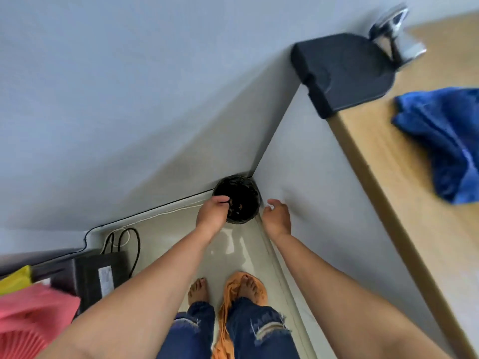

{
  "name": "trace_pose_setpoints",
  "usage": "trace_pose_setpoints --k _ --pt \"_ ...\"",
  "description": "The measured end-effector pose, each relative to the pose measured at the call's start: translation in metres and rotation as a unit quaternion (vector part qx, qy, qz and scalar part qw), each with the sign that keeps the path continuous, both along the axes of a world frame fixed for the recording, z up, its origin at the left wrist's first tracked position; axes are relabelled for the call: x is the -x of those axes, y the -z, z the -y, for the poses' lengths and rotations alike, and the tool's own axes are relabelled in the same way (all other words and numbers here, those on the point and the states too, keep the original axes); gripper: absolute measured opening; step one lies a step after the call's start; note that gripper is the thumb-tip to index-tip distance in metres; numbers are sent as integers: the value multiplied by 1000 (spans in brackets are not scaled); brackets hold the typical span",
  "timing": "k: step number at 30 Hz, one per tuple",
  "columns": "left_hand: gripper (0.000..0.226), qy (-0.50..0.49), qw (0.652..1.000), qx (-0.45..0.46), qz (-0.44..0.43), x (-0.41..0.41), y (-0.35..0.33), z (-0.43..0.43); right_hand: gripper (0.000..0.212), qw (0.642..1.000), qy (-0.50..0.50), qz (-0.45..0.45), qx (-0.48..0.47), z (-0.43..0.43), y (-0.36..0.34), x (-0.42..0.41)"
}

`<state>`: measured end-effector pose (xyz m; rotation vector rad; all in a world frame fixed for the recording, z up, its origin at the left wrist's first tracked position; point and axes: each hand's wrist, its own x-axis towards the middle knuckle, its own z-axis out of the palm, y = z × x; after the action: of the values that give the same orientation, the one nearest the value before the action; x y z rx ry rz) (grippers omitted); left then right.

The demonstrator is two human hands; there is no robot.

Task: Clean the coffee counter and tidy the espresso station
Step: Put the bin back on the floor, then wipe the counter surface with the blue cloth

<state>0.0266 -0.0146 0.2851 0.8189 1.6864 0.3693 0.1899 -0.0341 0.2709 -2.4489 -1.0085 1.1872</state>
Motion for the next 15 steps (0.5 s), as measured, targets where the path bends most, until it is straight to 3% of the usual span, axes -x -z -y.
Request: trace_pose_setpoints --k 7,12,15 --pt "22 90 989 -120 -8 -22 -156 16 35 996 -37 11 -85 45 -156 -1" --pt "36 161 959 -230 -29 -49 -248 11 34 982 -71 30 -170 66 -239 -6" --pt "33 212 938 -272 -36 -75 -278 6 32 967 -83 52 -235 79 -271 -21"
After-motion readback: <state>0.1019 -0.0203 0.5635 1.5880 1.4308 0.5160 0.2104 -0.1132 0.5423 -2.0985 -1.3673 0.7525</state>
